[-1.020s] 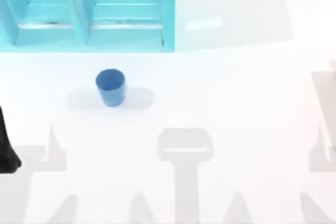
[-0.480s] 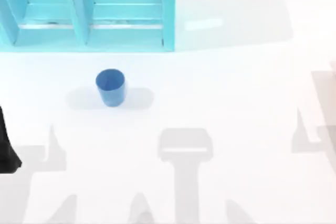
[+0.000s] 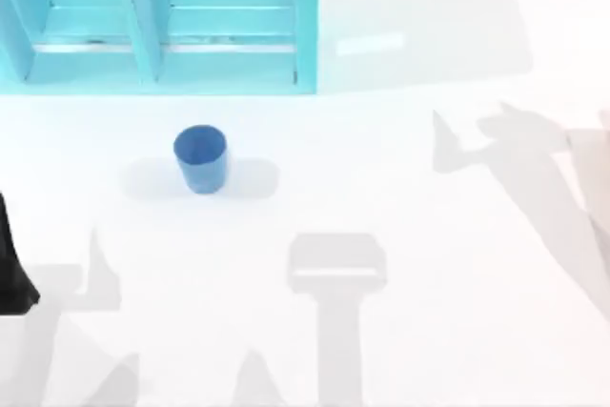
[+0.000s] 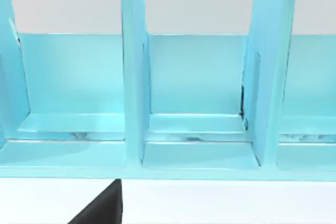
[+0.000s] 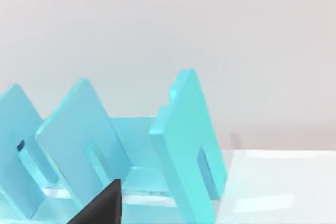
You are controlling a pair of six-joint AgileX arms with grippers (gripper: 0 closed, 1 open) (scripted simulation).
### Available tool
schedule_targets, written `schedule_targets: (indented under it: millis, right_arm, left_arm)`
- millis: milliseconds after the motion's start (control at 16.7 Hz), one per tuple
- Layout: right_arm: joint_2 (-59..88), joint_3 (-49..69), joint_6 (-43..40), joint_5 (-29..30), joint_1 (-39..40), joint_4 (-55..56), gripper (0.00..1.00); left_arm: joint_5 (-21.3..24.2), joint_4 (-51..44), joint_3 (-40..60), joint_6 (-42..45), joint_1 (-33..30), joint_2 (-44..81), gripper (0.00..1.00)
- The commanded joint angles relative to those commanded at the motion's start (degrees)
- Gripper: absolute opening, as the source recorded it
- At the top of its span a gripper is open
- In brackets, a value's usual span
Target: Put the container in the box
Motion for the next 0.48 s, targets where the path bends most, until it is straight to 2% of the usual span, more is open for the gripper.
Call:
schedule_targets:
  millis: [240, 480]
  right_arm:
    - [16.9, 18.3, 4.8, 2.4, 5.1, -7.9, 1.00]
    - [29.4, 29.4, 12.1, 5.2, 9.0, -15.3, 1.00]
  left_arm:
    - [0.0, 0.0, 0.0, 0.0, 0.0, 0.0, 1.00]
    - [0.0, 0.0, 0.0, 0.0, 0.0, 0.0, 1.00]
